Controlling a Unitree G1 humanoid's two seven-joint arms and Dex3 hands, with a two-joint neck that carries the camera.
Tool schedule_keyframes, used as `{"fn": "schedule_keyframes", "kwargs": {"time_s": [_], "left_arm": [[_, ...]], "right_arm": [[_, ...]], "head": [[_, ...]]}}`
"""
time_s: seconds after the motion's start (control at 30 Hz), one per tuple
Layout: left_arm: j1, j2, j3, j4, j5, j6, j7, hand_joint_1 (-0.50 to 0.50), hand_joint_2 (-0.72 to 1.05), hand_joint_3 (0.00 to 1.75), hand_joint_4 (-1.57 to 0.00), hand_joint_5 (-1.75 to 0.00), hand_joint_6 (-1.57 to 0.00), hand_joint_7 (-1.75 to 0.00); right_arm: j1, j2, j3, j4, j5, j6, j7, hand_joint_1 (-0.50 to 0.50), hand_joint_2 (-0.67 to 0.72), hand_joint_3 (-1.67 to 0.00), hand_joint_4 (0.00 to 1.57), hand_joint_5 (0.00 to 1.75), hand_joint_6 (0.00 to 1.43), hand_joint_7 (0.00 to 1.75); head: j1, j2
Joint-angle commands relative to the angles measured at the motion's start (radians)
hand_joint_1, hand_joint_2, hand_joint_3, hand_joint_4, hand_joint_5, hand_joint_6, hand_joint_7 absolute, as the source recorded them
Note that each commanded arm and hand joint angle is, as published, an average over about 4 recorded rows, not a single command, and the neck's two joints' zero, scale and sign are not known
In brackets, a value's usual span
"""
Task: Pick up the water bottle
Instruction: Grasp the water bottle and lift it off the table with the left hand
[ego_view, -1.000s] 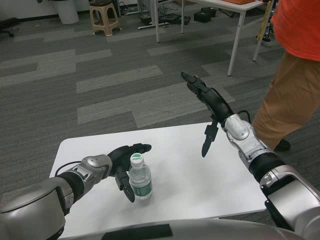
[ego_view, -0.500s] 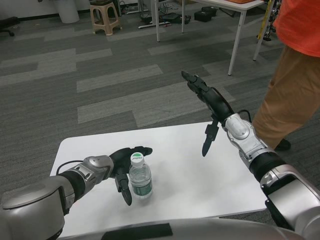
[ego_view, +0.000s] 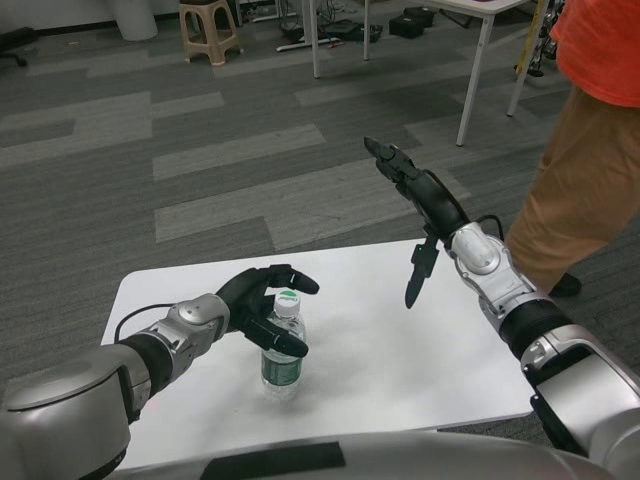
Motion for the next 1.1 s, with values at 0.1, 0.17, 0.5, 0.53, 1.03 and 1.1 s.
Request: {"fn": "schedule_keyframes", "kwargs": {"time_s": [0.1, 0.17, 0.5, 0.53, 1.03, 1.1], "left_arm": [[-0.012, 0.013, 0.002, 0.003, -0.016, -0.016, 0.011, 0.21, 0.52, 0.39, -1.54, -1.75, -1.32, -1.68], [-0.012, 0.013, 0.002, 0.004, -0.015, -0.015, 0.011, 0.21, 0.52, 0.44, -1.57, -1.75, -1.37, -1.68], [-0.002, 0.013, 0.031, 0.005, -0.017, -0.042, 0.022, 0.21, 0.52, 0.44, -1.57, -1.75, -1.39, -1.68], [0.001, 0.013, 0.036, 0.006, -0.015, -0.056, 0.025, 0.21, 0.52, 0.44, -1.57, -1.75, -1.39, -1.68], [0.029, 0.049, 0.211, -0.067, 0.127, -0.27, 0.062, 0.21, 0.52, 0.44, -1.57, -1.75, -1.36, -1.68], [0.037, 0.057, 0.273, -0.105, 0.184, -0.27, 0.066, 0.21, 0.52, 0.44, -1.57, -1.75, -1.36, -1.68]], "right_arm": [[-0.012, -0.006, -0.011, 0.001, 0.006, -0.005, -0.006, -0.5, 0.66, 0.0, 0.0, 0.0, 0.0, 0.0], [-0.012, -0.006, -0.012, 0.001, 0.006, -0.005, -0.006, -0.5, 0.66, 0.0, 0.0, 0.0, 0.0, 0.0], [-0.012, -0.004, -0.016, 0.001, 0.006, -0.005, -0.006, -0.49, 0.65, 0.0, 0.0, 0.0, 0.0, 0.0], [-0.012, -0.004, -0.016, 0.001, 0.006, -0.005, -0.006, -0.49, 0.63, 0.0, 0.0, 0.0, 0.0, 0.0], [-0.012, -0.004, -0.023, 0.001, 0.004, -0.005, -0.006, -0.49, 0.6, 0.0, 0.0, 0.0, 0.0, 0.0], [-0.012, -0.004, -0.023, 0.001, 0.004, -0.005, -0.006, -0.49, 0.6, 0.0, 0.0, 0.0, 0.0, 0.0]], "head": [[-0.001, -0.002], [-0.001, -0.002], [-0.002, 0.006], [-0.003, 0.007], [-0.005, 0.028], [-0.005, 0.03]]}}
